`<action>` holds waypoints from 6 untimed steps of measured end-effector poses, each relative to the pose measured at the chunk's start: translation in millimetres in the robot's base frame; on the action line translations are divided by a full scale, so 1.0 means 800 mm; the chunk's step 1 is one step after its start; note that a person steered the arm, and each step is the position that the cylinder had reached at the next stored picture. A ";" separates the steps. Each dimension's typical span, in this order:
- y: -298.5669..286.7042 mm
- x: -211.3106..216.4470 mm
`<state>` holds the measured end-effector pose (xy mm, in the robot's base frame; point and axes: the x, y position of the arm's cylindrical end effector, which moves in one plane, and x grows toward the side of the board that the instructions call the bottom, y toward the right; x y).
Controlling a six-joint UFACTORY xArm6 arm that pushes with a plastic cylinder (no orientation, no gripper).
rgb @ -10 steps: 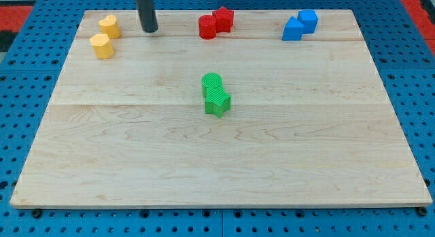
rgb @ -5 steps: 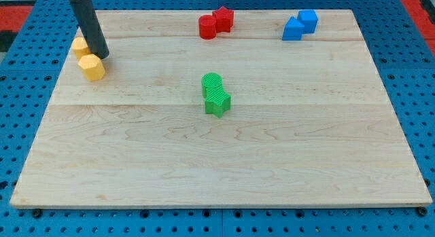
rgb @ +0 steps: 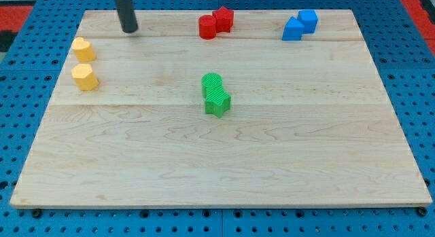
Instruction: Put the yellow blocks at the center left corner
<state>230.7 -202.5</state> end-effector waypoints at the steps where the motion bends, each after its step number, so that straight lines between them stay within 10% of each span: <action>1: -0.081 0.016; 4: -0.031 0.203; 6: 0.000 0.100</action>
<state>310.7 -202.2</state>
